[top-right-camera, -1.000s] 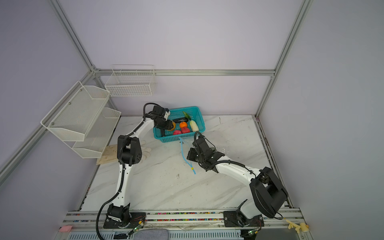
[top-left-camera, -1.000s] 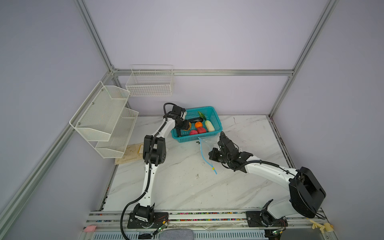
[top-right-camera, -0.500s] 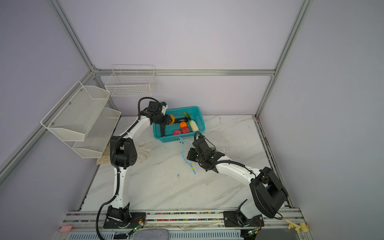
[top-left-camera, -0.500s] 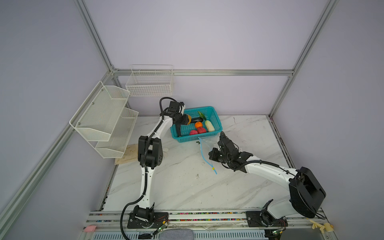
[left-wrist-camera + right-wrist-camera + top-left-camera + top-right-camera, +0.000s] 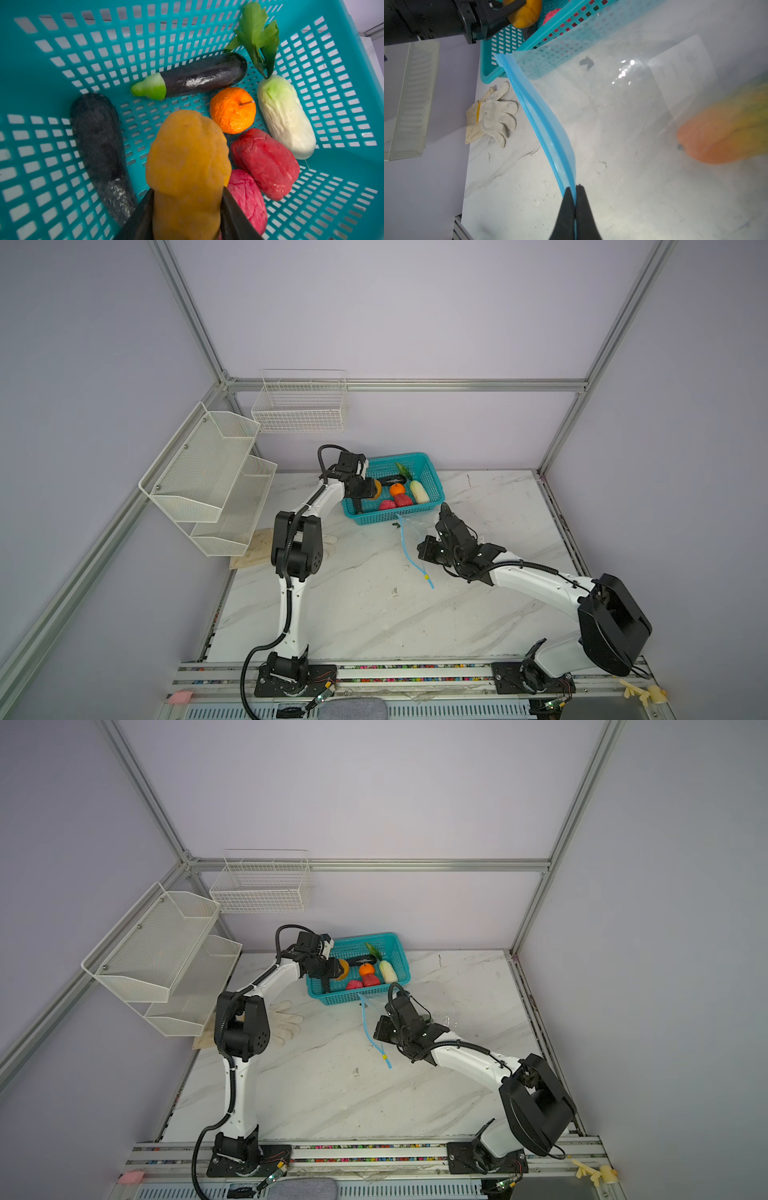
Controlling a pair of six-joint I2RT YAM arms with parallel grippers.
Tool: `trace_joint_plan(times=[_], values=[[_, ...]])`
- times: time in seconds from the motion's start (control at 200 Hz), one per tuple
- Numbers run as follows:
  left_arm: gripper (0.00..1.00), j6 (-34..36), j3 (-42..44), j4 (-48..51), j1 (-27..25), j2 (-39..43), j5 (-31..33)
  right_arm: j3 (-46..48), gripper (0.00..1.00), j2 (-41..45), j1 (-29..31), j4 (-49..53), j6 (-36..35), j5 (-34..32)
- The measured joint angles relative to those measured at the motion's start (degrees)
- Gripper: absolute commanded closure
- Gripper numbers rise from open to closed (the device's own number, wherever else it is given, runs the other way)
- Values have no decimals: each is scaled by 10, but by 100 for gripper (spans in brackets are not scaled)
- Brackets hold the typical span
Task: Place the food in the zip-top bag and seal the zipper
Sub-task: 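Lift the yellow mango and carry it to the bag mouth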
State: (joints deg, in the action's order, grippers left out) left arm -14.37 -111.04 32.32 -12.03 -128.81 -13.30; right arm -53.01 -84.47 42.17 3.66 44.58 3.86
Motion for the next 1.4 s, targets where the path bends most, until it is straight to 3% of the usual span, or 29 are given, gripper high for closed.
trace_joint_plan(times=[0.635,1.05,1.4], values=[[58,-62,214,-31,-1,230,-34,-7,100,-6,0,0,-3,2],[58,-79,332,-28,-34,359,-58,-26,100,-22,0,0,-11,5],[58,-91,382,-29,-60,393,-76,-38,100,-31,0,0,-17,8]])
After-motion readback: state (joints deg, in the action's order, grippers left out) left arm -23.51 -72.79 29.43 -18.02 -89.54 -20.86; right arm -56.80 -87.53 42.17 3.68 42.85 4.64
